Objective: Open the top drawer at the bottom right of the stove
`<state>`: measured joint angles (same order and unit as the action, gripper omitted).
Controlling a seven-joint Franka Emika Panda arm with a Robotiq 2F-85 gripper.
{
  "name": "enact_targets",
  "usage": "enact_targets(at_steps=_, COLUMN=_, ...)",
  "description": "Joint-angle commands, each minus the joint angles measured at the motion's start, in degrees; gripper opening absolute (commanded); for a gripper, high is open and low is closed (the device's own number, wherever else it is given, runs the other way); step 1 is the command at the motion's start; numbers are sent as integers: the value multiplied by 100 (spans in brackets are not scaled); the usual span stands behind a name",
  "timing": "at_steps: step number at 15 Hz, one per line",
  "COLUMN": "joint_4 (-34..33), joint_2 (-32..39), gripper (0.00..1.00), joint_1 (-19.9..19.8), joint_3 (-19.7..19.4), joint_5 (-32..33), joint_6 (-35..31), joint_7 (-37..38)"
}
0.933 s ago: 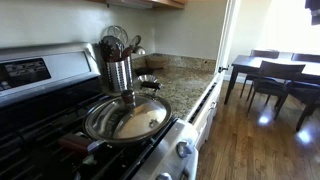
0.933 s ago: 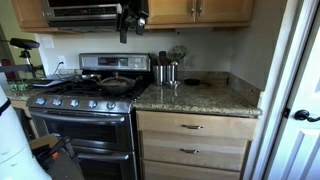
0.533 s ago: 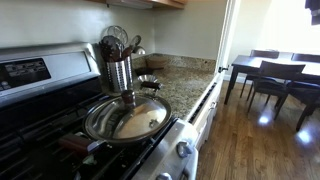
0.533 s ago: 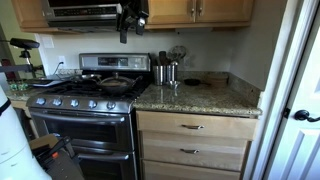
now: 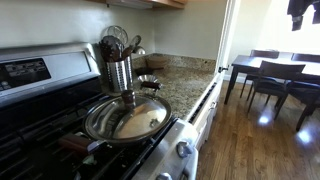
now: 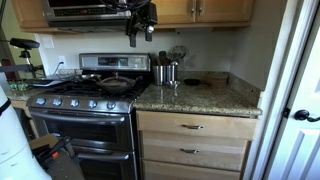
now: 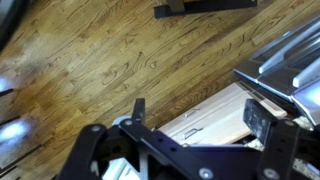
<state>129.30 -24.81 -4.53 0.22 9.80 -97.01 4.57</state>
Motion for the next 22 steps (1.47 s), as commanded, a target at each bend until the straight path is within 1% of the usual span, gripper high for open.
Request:
enact_targets(at_steps=1, joint_4=31, joint_2=486, gripper=100, joint_1=-47, joint_3=-196, joint_5=-375, joint_6=-930, joint_7=503)
enact_targets(at_steps=3, joint_4=-7, joint_2=866, gripper=100, joint_1=-102, joint_3=-261, joint_5=-589, joint_6=-1465, joint_7=828)
enact_targets(at_steps=4, joint_4=-7, joint_2=1085, gripper=100, joint_1=-144, joint_3=-263, joint_5=-635, joint_6=-1840, joint_7=1104)
enact_targets(at_steps=6, joint_4=-58, joint_2=1505, gripper=100, joint_1=-192, joint_3=-258, joint_5=-710, joint_6=-2367, joint_7=1581)
enact_targets(at_steps=10, joint_4=-157, joint_2=2200, gripper=100, joint_1=-192, joint_3=-253, joint_5=-536, joint_6=-3122, joint_7=2406)
enact_targets(at_steps=13, joint_4=-271, joint_2=2513, gripper=100, joint_1=-138, joint_3=-313, joint_5=-430, joint_6=-3317, joint_7=2846)
enact_targets(at_steps=14, joint_4=-336, joint_2=2477, gripper=100, joint_1=-124, joint_3=-341, joint_5=-455, joint_6=-3132, joint_7=2834)
enact_targets(at_steps=15, joint_4=-196, joint_2=2467, gripper=100, joint_1=-98, joint_3=-344, joint_5=-546, joint_6=-3237, joint_7=2580)
enact_targets(at_steps=20, joint_4=-313, joint_2=2530, gripper=100, joint_1=-95, joint_3=-366, joint_5=-547, joint_6=-3228, joint_7=2625)
enact_targets(at_steps=22, joint_4=-363, joint_2=2732, gripper=100, joint_1=-101, joint_3=-371, joint_5=-770, joint_6=-3500, joint_7=2547)
